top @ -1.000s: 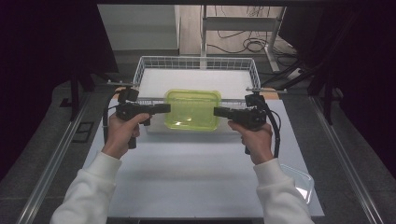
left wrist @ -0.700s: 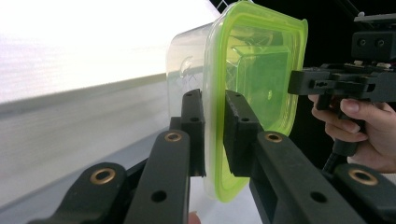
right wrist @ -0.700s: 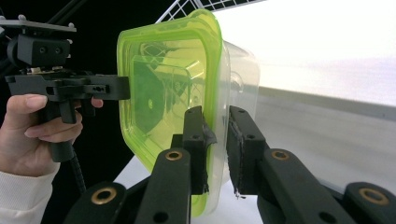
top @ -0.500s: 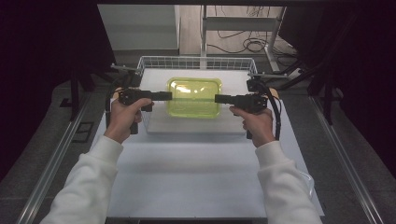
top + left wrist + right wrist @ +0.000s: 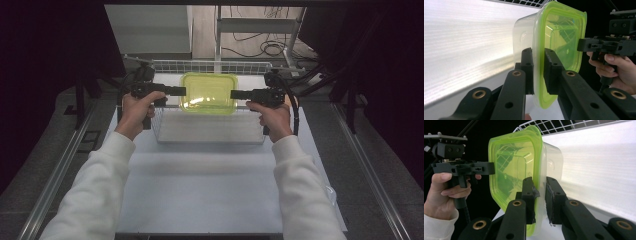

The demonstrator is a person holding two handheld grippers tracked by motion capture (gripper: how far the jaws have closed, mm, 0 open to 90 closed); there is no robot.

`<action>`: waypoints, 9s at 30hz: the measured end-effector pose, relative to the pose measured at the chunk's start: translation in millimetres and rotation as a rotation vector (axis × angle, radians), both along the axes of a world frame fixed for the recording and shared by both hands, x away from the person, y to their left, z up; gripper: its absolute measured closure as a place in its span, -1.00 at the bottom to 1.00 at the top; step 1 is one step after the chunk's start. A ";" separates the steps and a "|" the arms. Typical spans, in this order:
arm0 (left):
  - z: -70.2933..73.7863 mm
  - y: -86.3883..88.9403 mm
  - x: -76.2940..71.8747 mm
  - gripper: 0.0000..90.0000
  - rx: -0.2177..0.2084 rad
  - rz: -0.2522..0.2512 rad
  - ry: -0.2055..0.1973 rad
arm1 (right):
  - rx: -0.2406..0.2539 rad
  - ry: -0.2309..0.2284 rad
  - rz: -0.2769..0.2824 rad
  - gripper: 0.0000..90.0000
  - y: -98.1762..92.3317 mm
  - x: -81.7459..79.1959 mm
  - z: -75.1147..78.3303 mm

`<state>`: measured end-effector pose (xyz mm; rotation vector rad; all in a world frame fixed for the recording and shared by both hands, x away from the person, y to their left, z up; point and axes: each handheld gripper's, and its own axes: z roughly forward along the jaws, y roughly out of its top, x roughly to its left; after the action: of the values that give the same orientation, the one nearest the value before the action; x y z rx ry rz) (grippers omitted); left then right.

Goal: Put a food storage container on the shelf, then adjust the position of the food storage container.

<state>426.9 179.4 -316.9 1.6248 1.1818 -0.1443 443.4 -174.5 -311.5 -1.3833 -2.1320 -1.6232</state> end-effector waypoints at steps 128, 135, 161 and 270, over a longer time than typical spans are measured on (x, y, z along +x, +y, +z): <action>-155.1 10.4 -187.1 -0.47 0.323 0.009 -0.079 | -0.395 -0.122 0.000 -0.48 -55.1 -173.0 -138.3; -155.1 12.2 -186.1 -0.49 0.326 0.020 -0.079 | -0.385 -0.136 -0.010 -0.43 -61.5 -176.3 -130.9; -162.2 12.7 -184.2 -0.49 0.344 0.010 -0.055 | -0.487 -0.085 -0.162 0.88 -182.0 -187.5 -98.2; -172.8 16.4 -180.3 -0.48 0.284 0.010 0.019 | -0.724 0.023 -0.010 0.98 -55.8 -135.8 -155.5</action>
<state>246.6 195.8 -489.6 1.8661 1.2688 0.0163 307.6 -230.3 -467.0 -1.5432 -2.8404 -0.8308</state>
